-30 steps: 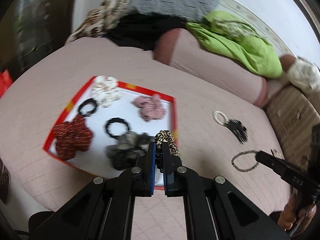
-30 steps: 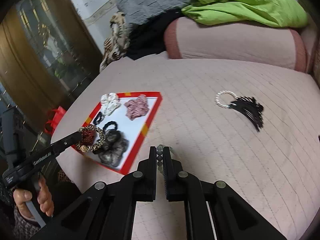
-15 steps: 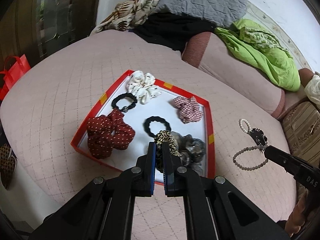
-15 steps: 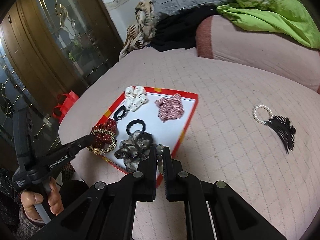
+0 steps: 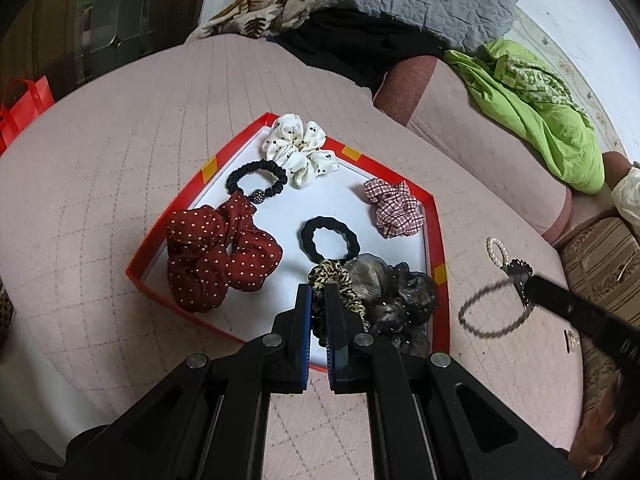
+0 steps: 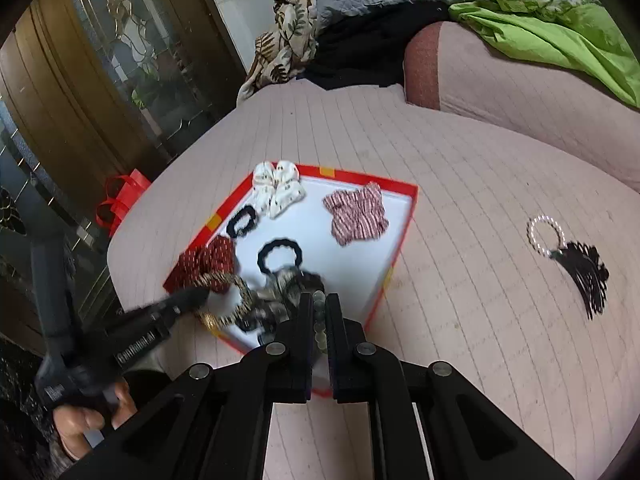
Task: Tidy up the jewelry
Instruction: 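Lower the gold bracelet into the box with left gripper while right gripper drops green bracelet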
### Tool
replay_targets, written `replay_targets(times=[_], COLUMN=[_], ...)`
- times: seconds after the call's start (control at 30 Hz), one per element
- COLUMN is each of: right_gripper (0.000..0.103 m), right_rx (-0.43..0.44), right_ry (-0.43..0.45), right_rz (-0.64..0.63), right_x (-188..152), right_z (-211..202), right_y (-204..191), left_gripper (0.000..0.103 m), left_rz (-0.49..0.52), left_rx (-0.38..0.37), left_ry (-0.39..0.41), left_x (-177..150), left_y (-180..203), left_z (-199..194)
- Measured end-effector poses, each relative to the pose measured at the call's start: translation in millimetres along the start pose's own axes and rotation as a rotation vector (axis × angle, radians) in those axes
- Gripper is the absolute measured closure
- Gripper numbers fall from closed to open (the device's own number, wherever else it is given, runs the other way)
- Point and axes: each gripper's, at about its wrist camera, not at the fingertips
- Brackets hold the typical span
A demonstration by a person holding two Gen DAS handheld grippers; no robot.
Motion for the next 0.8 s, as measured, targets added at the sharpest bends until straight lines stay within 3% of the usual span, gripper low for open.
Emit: replay_targets(times=[0.27, 0.4, 0.6, 0.8], right_gripper=[0.097, 0.097, 0.097, 0.097], right_rx=[0.001, -0.002, -0.045, -0.104], right_ry=[-0.011, -0.04, -0.097, -0.143], right_rz=[-0.034, -0.046, -0.044, -0.036], right_x=[33.5, 41.9, 32.4, 19.2], right_z=[45.3, 80.6, 125.6, 145.3], right_y=[-22.0, -32.7, -23.1, 1.1], left_gripper=[0.097, 0.097, 0.097, 0.097], left_rz=[-0.002, 0.016, 0.052, 0.077], left_rx=[0.008, 0.046, 0.115, 0.128], left_ry=[-0.015, -0.031, -0.088, -0.085], left_x=[1.1, 1.3, -5.4, -8.0], left_y=[-6.3, -11.5, -18.5, -16.5], left_z=[22.9, 36.6, 51.6, 53.9])
Point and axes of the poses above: each gripper's, at about its wrist camera, not at the fingertips, and z roughly the way its jaws point, y to its right, x to its top, and after that the axes turned 12 degrees about y, right-handed
